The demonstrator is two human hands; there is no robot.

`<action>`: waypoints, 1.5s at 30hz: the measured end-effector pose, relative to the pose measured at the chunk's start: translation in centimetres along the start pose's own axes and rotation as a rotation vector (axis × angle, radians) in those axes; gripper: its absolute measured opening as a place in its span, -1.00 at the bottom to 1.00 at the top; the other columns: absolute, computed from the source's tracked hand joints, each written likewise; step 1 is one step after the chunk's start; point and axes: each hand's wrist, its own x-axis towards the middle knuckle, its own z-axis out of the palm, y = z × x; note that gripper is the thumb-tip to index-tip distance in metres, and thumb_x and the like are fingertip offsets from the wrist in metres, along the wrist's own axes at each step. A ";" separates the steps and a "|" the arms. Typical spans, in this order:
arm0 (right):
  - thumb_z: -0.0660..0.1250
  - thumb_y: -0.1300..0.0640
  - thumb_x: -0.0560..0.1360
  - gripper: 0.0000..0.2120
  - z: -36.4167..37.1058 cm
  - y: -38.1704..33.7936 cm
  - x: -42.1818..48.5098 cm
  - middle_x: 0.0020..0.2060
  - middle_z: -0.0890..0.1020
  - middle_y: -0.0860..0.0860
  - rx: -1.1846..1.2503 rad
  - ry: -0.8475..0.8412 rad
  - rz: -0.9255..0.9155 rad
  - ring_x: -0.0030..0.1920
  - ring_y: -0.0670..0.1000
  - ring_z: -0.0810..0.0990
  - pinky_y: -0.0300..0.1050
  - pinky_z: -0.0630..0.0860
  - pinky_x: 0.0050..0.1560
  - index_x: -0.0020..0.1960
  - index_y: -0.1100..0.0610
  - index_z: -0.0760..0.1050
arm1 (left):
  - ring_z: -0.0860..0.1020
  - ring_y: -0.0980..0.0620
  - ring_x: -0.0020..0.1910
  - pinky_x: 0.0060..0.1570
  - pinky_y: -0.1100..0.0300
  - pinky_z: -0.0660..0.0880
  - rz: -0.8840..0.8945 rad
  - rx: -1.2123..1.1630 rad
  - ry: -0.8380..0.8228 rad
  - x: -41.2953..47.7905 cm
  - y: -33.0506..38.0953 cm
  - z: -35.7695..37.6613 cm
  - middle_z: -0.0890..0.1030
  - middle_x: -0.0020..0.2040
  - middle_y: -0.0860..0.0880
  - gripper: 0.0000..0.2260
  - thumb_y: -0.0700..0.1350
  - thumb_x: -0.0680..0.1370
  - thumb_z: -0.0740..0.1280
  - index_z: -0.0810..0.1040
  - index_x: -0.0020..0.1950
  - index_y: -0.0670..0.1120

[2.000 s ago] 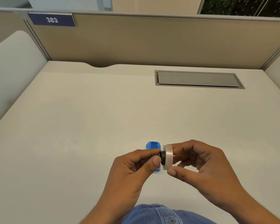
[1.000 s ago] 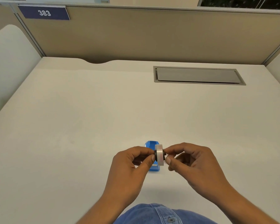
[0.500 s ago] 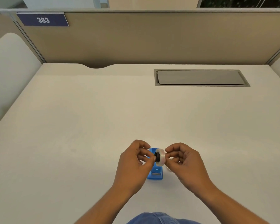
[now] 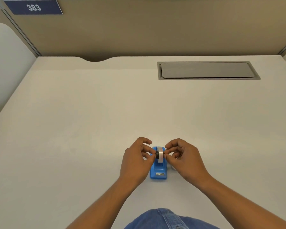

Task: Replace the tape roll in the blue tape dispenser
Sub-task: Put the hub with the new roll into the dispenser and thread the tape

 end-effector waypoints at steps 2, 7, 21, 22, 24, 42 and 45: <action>0.51 0.23 0.38 -0.74 0.1 0.2 0.2 -0.23 0.66 -0.26 -0.024 -0.009 -0.003 -0.33 -0.10 0.61 -0.36 0.52 -0.35 -0.15 -0.11 0.55 | 0.58 0.31 -0.21 -0.35 0.46 0.47 0.003 0.014 -0.002 0.2 -0.3 0.2 0.65 -0.25 0.24 -0.70 -0.09 0.43 0.50 0.47 0.02 0.16; 0.50 0.24 0.37 -0.71 0.4 0.7 0.5 -0.27 0.66 -0.18 -0.081 -0.022 -0.005 -0.35 -0.10 0.59 -0.37 0.51 -0.37 -0.13 -0.13 0.54 | 0.60 0.20 -0.24 -0.27 0.36 0.51 0.013 0.067 -0.017 0.4 -0.8 0.6 0.64 -0.22 0.23 -0.70 -0.13 0.44 0.48 0.46 0.02 0.15; 0.54 -0.07 0.29 -0.49 -0.2 0.9 -0.7 -0.04 0.52 -0.26 -0.390 -0.184 -0.151 -0.23 -0.15 0.53 -0.30 0.51 -0.17 0.19 -0.20 0.45 | 0.41 0.23 0.24 0.17 0.29 0.39 0.193 0.290 -0.283 -1.2 -2.6 -1.1 0.34 0.37 0.26 -0.16 0.32 0.19 0.47 0.19 0.40 0.28; 0.53 -0.08 0.30 -0.51 -0.1 0.8 -0.7 -0.04 0.52 -0.25 -0.403 -0.174 -0.163 -0.23 -0.16 0.52 -0.32 0.50 -0.17 0.18 -0.19 0.46 | 0.40 0.22 0.27 0.19 0.30 0.34 0.209 0.312 -0.289 -1.2 -2.6 -0.9 0.33 0.40 0.25 -0.14 0.32 0.20 0.48 0.18 0.41 0.27; 0.52 -0.07 0.32 -0.54 0.1 0.8 -0.7 -0.06 0.51 -0.24 -0.420 -0.156 -0.182 -0.25 -0.22 0.49 -0.35 0.45 -0.17 0.17 -0.17 0.47 | 0.39 0.19 0.30 0.19 0.34 0.28 0.226 0.321 -0.290 -1.3 -2.7 -0.5 0.32 0.44 0.21 -0.16 0.28 0.24 0.49 0.18 0.43 0.23; 0.47 -0.10 0.37 -0.55 0.2 0.4 -0.6 -0.03 0.56 -0.19 -0.542 -0.116 -0.201 -0.28 -0.23 0.40 -0.45 0.30 -0.21 0.24 -0.11 0.49 | 0.48 0.14 0.29 0.12 0.28 0.34 0.142 0.257 -0.224 -0.8 -3.1 0.9 0.39 0.43 0.21 -0.09 0.28 0.26 0.51 0.07 0.47 0.26; 0.47 -0.10 0.37 -0.54 0.2 0.3 -0.7 -0.01 0.59 -0.18 -0.536 -0.108 -0.197 -0.26 -0.21 0.41 -0.47 0.30 -0.20 0.24 -0.11 0.49 | 0.49 0.15 0.27 0.10 0.29 0.33 0.136 0.255 -0.221 -0.8 -3.1 0.9 0.40 0.43 0.20 -0.09 0.28 0.26 0.51 0.07 0.47 0.26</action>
